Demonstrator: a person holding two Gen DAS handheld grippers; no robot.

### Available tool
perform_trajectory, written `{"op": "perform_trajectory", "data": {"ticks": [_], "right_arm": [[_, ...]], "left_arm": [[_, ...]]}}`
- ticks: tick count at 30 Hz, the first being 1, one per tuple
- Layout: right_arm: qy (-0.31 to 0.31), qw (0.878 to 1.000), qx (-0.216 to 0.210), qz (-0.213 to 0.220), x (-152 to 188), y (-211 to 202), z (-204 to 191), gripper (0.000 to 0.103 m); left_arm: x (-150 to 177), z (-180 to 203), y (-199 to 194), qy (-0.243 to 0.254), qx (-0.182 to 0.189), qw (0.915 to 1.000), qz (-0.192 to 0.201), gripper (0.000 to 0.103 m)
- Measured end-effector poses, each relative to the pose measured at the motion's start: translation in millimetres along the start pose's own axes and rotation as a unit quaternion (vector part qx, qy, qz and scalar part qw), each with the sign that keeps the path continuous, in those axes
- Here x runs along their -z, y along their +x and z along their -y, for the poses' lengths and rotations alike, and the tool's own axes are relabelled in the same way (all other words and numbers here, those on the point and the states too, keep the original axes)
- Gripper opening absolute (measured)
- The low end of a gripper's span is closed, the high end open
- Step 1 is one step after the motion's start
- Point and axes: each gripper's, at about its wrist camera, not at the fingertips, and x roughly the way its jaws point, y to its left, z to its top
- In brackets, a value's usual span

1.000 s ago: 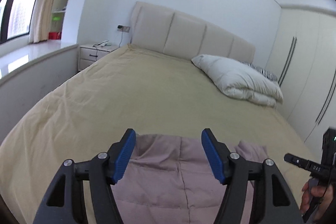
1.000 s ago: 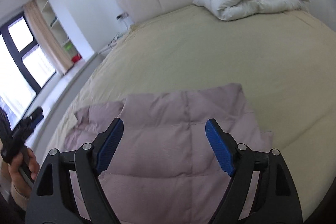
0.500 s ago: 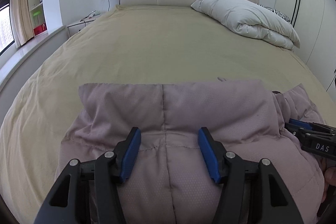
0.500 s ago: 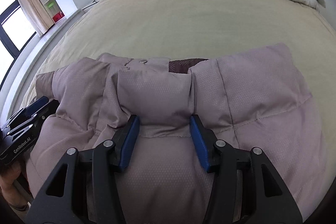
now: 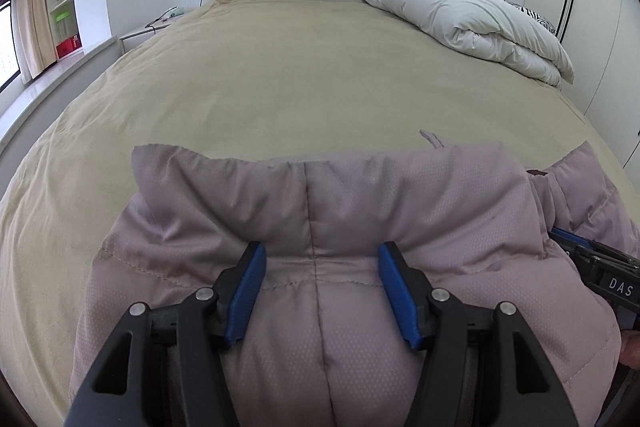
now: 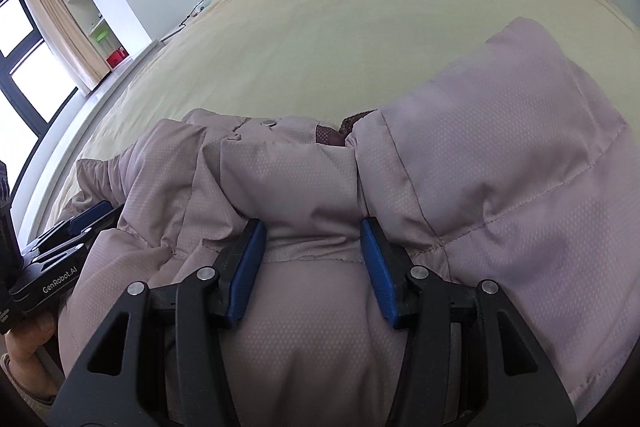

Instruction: Fold large clothes

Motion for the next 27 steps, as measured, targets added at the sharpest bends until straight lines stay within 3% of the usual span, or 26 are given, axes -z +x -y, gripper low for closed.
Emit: {"op": "perform_trajectory", "data": {"ticks": [10,14,18,27], "right_arm": [[-0.014,1.000,0.018,0.015,21,-20,-1,0.048],[-0.024,0.999,0.045,0.008,18,-47,-24,0.050],[-0.055,0.997,0.026,0.052,40,-93,-62,0.052],[-0.103,0.991,0.070,0.046,76,-71,-75,0.052]], "left_arm": [[-4,3,-5,-0.001,-0.007,0.9999,-0.010,0.062],[3,5,-51,0.007,-0.017,0.9998,0.012,0.061],[24,10,-85,0.021,-0.056,0.9972,0.045,0.062],[40,1,-58,0.012,-0.046,0.9985,0.025,0.066]]}}
